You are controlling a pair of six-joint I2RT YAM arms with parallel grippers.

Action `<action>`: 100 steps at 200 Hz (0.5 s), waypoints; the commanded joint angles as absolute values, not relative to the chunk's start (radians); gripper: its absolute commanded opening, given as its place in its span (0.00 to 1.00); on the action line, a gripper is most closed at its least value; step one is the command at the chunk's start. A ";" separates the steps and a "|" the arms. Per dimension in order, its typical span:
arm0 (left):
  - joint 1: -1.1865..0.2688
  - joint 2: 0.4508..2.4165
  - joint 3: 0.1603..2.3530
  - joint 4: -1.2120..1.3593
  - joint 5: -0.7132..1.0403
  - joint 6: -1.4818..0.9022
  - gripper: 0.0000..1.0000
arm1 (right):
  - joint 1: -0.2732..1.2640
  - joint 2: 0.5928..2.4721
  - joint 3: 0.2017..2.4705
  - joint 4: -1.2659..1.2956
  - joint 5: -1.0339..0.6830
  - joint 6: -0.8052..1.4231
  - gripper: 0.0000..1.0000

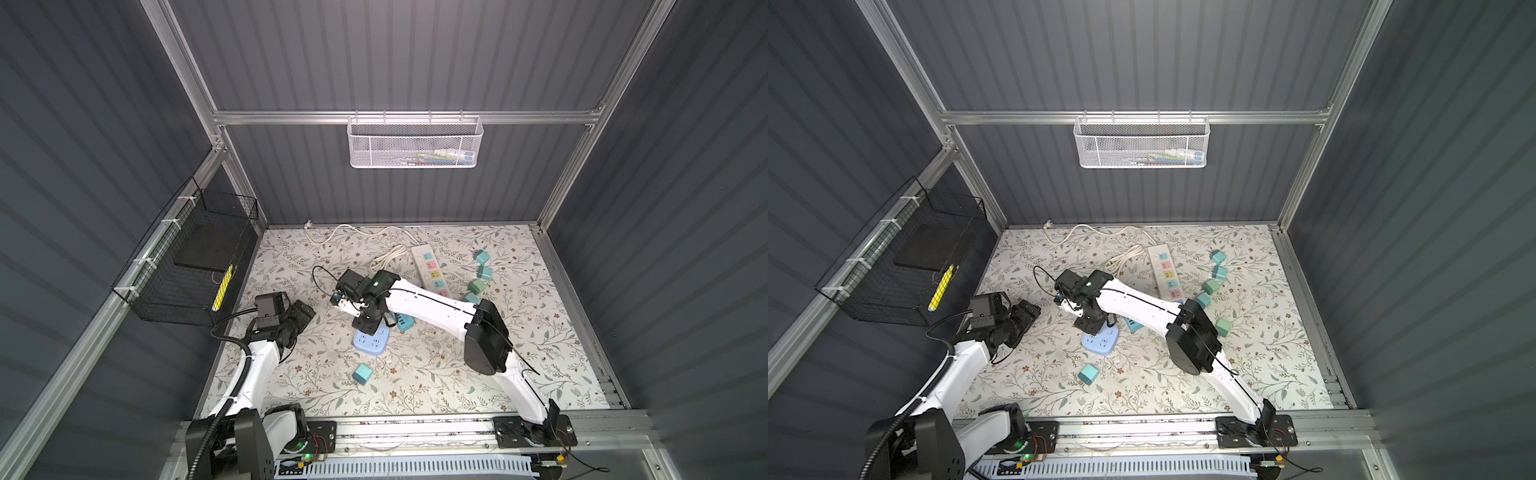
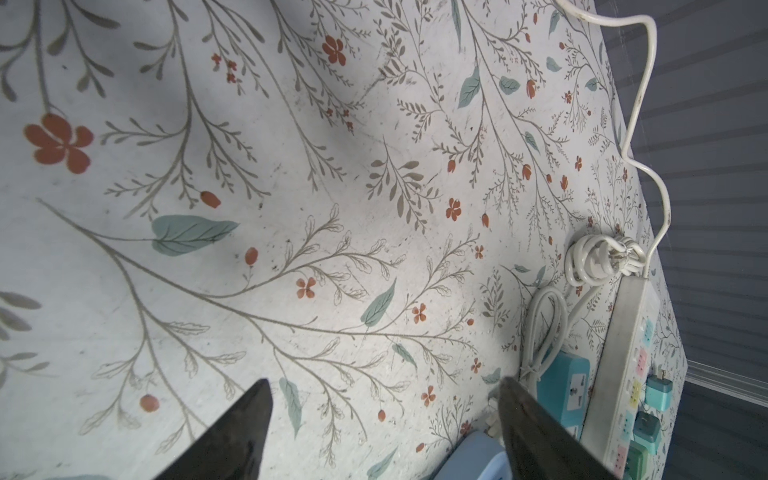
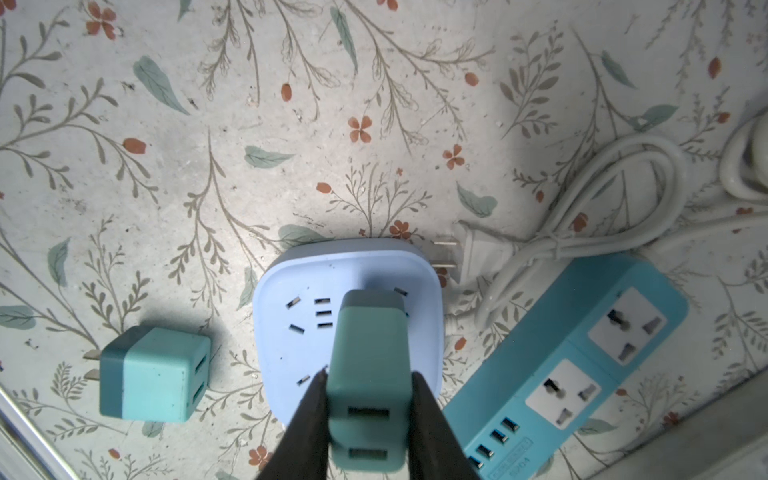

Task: Insert the plug
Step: 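Lower and press the teal adapter into the blue socket with the right gripper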

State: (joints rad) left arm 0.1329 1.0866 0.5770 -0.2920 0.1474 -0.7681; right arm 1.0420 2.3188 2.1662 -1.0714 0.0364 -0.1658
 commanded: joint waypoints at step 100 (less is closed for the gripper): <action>0.138 1.104 0.597 -0.267 0.193 -0.744 0.84 | 1.043 2.390 2.245 -1.186 0.051 -0.201 0.00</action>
State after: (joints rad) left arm 0.1329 1.0946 0.5770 -0.2813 0.1688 -0.7670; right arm 1.0412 2.3508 2.2463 -1.1492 0.0525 -0.1886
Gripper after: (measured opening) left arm 0.839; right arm 0.285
